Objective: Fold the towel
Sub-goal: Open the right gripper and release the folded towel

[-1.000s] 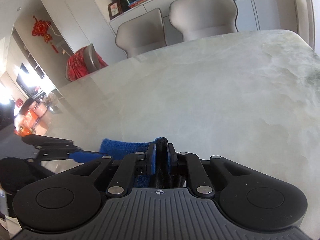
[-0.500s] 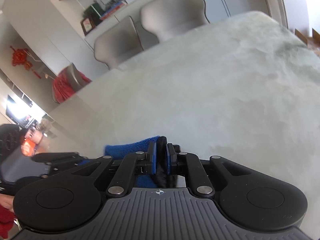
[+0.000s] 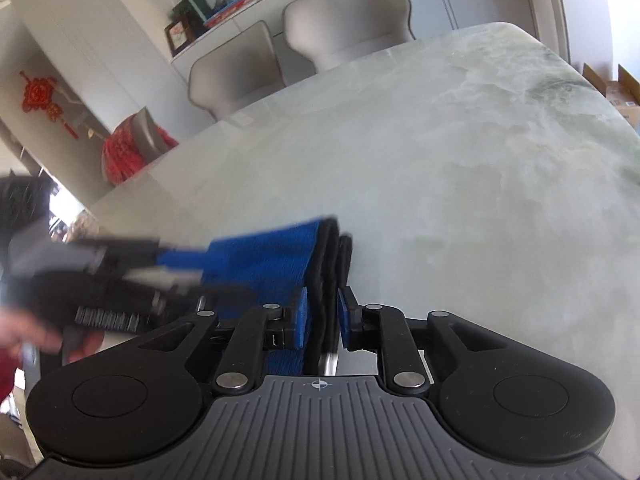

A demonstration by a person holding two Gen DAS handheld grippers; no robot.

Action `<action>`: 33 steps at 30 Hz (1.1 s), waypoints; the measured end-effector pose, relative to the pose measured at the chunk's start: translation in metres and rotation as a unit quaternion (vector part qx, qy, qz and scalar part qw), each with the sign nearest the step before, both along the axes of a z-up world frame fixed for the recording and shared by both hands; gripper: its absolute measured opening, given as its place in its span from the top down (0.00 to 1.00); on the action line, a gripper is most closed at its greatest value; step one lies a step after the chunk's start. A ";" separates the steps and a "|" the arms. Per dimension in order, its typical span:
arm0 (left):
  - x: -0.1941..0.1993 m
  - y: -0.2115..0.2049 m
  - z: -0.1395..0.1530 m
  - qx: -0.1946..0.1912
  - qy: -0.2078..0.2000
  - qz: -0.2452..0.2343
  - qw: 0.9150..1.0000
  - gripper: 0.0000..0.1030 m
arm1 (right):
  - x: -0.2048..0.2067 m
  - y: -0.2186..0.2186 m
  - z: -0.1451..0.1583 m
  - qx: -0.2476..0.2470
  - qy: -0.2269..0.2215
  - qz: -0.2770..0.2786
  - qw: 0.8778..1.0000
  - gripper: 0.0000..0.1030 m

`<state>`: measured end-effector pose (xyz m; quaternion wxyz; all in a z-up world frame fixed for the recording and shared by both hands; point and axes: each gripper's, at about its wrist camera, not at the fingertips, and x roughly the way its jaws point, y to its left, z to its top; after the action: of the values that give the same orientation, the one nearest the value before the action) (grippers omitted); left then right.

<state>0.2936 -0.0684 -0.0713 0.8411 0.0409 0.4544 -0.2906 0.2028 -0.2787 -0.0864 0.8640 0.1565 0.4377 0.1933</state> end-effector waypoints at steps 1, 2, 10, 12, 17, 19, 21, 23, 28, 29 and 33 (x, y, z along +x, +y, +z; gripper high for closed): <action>0.001 0.001 0.000 -0.002 0.001 0.005 1.000 0.35 | -0.007 0.002 -0.001 -0.006 0.006 0.007 1.000 0.83; 0.002 0.002 0.000 -0.004 0.003 0.008 1.000 0.35 | -0.013 0.004 -0.002 -0.013 0.013 0.013 1.000 0.83; 0.004 -0.020 -0.006 -0.002 -0.003 -0.014 1.000 0.35 | -0.058 0.009 -0.013 -0.013 0.060 0.008 0.998 0.75; 0.005 -0.029 -0.009 0.000 -0.005 -0.021 1.000 0.35 | -0.064 0.009 -0.013 -0.016 0.058 0.011 0.998 0.75; 0.008 -0.045 -0.017 -0.001 0.004 -0.029 1.000 0.34 | -0.071 0.009 -0.010 -0.032 0.060 0.014 0.998 0.75; 0.004 -0.047 -0.022 0.002 0.001 -0.030 1.000 0.32 | -0.073 0.010 -0.009 -0.043 0.060 0.017 0.997 0.76; -0.003 -0.048 -0.027 0.003 -0.012 -0.034 0.999 0.29 | -0.073 0.011 -0.008 -0.047 0.061 0.016 0.997 0.76; -0.011 -0.047 -0.025 0.008 -0.026 -0.034 0.999 0.29 | -0.072 0.011 -0.008 -0.049 0.061 0.017 0.997 0.75; -0.044 -0.023 -0.003 -0.037 -0.040 0.000 0.998 0.29 | -0.070 0.006 0.004 -0.054 0.049 -0.003 0.997 0.65; -0.051 -0.018 -0.001 -0.039 -0.042 0.009 0.998 0.29 | -0.071 0.004 0.007 -0.053 0.042 -0.010 0.998 0.59; -0.095 0.004 -0.001 -0.030 -0.033 0.056 0.997 0.29 | -0.071 0.001 0.014 -0.066 0.037 -0.038 0.996 0.46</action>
<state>0.1982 -0.0640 -0.0722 0.8717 -0.0004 0.4188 -0.2546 0.1320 -0.2781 -0.0724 0.8623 0.1225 0.4752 0.1248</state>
